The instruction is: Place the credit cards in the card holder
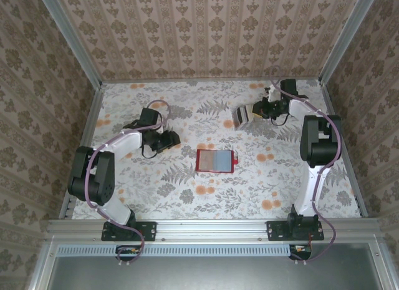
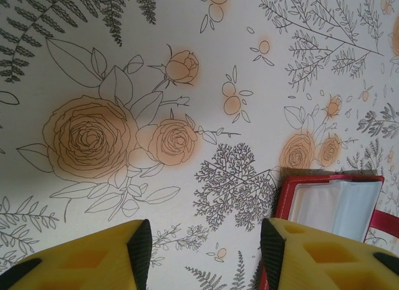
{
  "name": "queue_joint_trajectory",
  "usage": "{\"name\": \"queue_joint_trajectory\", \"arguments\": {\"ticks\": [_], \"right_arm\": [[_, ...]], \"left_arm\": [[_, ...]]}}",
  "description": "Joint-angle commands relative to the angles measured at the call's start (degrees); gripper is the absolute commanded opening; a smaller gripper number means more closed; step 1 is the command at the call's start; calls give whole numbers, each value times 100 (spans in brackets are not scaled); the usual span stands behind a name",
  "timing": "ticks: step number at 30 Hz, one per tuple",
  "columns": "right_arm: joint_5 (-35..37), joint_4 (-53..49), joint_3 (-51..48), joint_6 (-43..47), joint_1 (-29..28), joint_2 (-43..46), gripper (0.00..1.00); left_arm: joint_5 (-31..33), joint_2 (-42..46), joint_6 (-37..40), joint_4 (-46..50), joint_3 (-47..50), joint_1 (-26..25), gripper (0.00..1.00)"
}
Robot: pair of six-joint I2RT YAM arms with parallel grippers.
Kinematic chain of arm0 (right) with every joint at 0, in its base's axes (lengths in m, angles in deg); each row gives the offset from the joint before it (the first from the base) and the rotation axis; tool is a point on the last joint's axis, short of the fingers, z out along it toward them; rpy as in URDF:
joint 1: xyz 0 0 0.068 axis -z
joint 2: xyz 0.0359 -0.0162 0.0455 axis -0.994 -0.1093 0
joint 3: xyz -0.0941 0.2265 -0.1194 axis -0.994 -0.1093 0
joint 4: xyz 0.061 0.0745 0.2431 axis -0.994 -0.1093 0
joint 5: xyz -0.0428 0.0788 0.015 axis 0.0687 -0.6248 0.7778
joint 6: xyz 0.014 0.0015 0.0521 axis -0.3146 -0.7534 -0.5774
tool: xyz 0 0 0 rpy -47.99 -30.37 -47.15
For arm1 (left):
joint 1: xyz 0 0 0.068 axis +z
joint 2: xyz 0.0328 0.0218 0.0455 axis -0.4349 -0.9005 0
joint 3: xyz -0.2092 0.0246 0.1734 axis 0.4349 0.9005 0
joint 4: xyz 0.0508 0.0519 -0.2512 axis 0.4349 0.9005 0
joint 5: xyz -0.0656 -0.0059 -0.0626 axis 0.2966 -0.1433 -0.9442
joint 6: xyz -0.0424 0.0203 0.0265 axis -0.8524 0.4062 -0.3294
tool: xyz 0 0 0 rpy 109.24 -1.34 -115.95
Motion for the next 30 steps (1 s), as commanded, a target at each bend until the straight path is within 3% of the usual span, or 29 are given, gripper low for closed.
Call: {"name": "queue_joint_trajectory", "arguments": {"ticks": [1,11,18,22,26,30], "right_arm": [[-15,-33,-64,42,12,202,10],[824,6,-504,125,12,967,2],[1212,504,-1607,-134,20,2104,1],[872,868,-2540,-471,-69,2930,0],[670,1165,-3654,-757,-513,3932,0],[592,1747,-4774,-1414,-1330,4976,0]], "left_arm": [[-86,56,-57,-7,-24,-51,52],[-377,101,503,-107,-178,-341,52],[-384,-40,1261,278,-349,-734,53],[-415,-166,1653,579,-465,-1103,53],[-509,-368,1902,819,-583,-1273,53],[-568,-475,1917,866,-549,-1314,54]]}}
